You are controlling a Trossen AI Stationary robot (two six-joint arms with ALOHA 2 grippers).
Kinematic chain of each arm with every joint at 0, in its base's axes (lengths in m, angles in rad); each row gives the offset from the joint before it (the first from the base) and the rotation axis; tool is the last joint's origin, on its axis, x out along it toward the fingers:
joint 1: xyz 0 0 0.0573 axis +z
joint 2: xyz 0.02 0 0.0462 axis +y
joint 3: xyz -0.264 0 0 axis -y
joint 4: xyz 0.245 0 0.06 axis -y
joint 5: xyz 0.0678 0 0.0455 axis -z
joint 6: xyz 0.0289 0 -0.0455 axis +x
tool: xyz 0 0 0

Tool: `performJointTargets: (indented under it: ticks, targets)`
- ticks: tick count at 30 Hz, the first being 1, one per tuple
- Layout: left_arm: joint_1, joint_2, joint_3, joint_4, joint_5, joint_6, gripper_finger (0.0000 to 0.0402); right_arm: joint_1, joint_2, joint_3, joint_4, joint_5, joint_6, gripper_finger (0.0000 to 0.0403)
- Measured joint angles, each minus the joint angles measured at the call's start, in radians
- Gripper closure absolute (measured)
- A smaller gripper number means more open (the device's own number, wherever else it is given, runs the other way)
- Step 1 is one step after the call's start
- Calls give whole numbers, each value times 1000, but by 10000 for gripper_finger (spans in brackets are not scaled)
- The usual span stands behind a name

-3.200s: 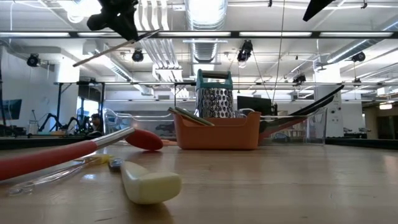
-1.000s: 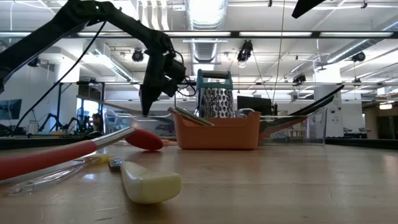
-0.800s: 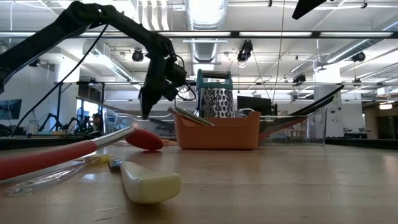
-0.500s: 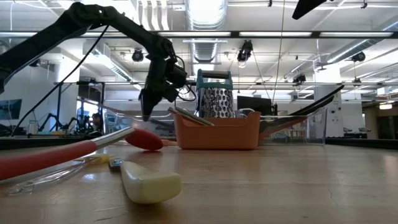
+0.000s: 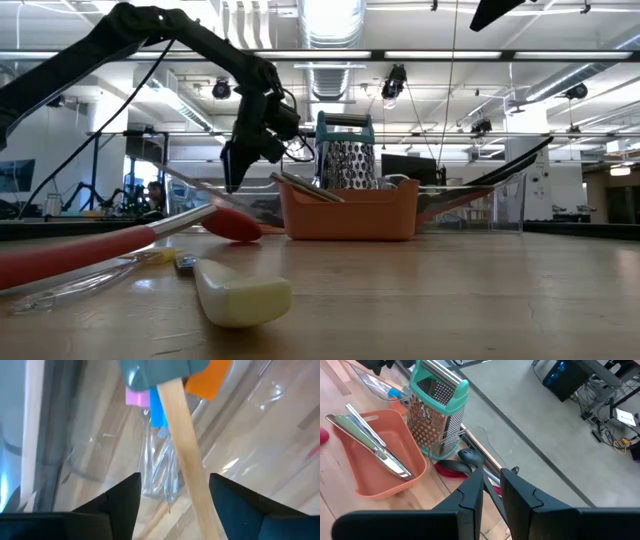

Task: Pick & Place Kitchen Items
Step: Put the red serving spoon into the right transparent bin

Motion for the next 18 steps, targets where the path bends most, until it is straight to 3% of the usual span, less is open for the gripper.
performJointTargets:
  ticks: [9, 18]
  targets:
    - [-4, -175, 0, -26, -68, -121, 163, 0, 0, 0, 0, 0, -1, 342]
    - [-36, -435, 0, -7, -45, -550, 163, 0, 0, -9, 0, 0, -1, 342]
